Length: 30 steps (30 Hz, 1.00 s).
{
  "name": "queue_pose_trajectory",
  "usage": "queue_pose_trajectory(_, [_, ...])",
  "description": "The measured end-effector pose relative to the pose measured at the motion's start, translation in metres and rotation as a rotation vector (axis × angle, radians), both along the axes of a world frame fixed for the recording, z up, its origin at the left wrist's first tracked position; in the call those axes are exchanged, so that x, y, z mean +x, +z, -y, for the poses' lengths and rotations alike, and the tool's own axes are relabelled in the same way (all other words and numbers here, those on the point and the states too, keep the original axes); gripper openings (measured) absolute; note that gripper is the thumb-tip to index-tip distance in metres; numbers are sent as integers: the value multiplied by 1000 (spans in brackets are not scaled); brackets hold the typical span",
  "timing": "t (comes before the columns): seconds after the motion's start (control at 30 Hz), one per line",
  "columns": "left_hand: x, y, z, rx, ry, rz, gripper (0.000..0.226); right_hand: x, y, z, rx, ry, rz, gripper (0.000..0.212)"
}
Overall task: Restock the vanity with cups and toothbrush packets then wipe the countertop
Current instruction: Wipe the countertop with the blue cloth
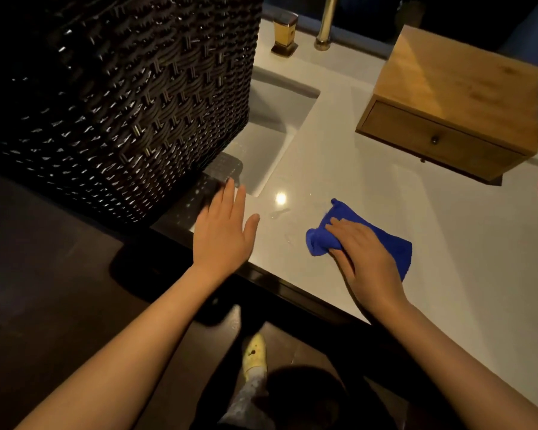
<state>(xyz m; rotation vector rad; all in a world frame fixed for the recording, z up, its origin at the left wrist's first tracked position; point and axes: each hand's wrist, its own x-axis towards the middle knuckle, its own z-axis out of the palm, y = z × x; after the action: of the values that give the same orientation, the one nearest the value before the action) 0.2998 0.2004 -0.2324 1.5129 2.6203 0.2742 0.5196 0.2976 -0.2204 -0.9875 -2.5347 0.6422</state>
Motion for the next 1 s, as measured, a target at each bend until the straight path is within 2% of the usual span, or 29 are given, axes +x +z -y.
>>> queue_pose_trajectory(0.07, [0,0,0,-1,2,-4,62,-3,5,-3,-127,-182,-202,27])
queue_pose_trajectory(0.13, [0,1,0,-1,3,-1,61,-13,9,-11,-270,-385,-351,25])
queue_pose_trajectory(0.2, [0,1,0,-1,2,1,61,-29,15,-19,-315,-462,-437,26])
queue_pose_trajectory(0.27, [0,2,0,-6,-1,5,60,-48,19,-25,-320,-370,-365,27])
queue_pose_trajectory(0.3, [0,2,0,-6,-3,9,60,-56,19,-27,-307,-262,-236,34])
queue_pose_trajectory(0.4, [0,2,0,-7,-8,8,60,-60,9,-40,0,140,338,60])
queue_pose_trajectory(0.47, [-1,2,0,-10,-7,9,60,-55,5,-50,145,263,466,61])
queue_pose_trajectory(0.7, [1,1,-1,-5,8,12,60,-61,-2,-60,206,303,491,53])
queue_pose_trajectory(1.0, [1,3,-2,-41,25,5,62,-135,-8,-97,234,323,295,43])
